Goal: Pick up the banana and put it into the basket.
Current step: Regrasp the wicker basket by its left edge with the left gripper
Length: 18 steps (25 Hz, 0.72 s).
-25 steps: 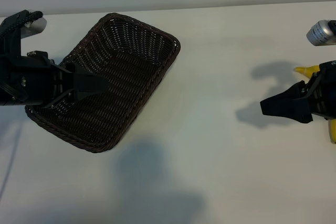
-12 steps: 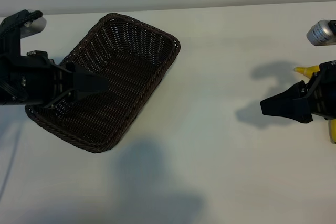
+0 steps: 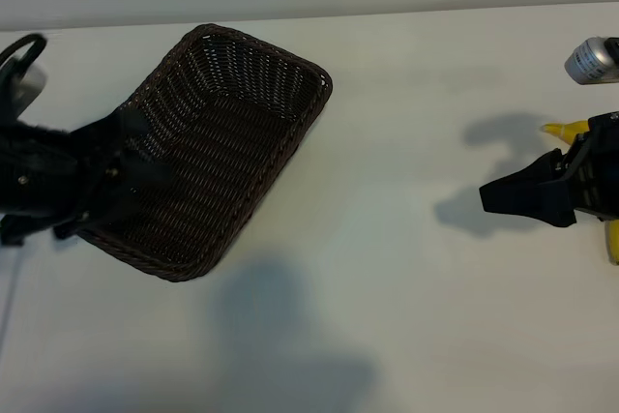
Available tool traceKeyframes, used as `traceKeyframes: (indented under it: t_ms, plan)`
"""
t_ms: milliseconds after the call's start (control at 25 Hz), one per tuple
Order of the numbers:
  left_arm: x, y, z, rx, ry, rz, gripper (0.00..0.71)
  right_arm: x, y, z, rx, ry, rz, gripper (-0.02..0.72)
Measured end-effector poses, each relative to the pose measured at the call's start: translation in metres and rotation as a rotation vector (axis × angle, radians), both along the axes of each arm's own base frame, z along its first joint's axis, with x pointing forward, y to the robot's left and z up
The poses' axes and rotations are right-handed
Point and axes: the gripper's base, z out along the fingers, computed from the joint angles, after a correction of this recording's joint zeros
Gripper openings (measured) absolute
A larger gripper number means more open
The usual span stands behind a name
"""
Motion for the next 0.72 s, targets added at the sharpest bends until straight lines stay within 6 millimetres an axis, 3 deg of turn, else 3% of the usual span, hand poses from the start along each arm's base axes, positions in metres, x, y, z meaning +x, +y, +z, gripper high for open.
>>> traceKeyframes:
  t_ms: [360, 720]
  plan:
    - [-0.005, 0.010, -0.006, 0.044, 0.150, 0.225, 0.517, 0.000, 0.000, 0.000, 0.000, 0.000, 0.000, 0.563]
    - [-0.011, 0.010, -0.008, 0.039, 0.243, 0.261, 0.517, 0.000, 0.000, 0.000, 0.000, 0.000, 0.000, 0.563]
